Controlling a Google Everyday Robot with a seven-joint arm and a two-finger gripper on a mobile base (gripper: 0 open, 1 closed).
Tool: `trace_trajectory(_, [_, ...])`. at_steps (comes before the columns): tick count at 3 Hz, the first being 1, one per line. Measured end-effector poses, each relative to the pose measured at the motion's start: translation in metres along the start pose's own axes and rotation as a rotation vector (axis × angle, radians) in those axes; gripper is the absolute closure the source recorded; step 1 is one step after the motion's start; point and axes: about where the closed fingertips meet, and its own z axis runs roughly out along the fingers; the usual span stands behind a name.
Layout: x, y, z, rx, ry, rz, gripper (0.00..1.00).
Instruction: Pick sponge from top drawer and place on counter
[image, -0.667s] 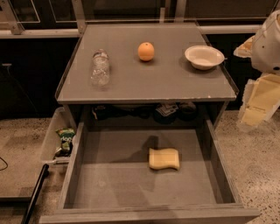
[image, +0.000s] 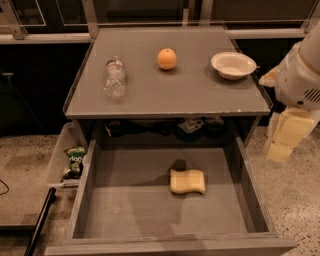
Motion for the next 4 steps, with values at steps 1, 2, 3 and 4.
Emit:
trace_trajectory(1, [0.007, 0.029, 0.061, -0.069, 0.001, -0.008, 0.00])
trace_trajectory(2, [0.010, 0.055, 0.127, -0.106, -0.036, -0.049, 0.00])
trace_trajectory(3, [-0.003, 0.056, 0.187, -0.088, -0.119, -0.111, 0.00])
trace_trajectory(4, [-0.003, 0.056, 0.187, -0.088, -0.119, -0.111, 0.00])
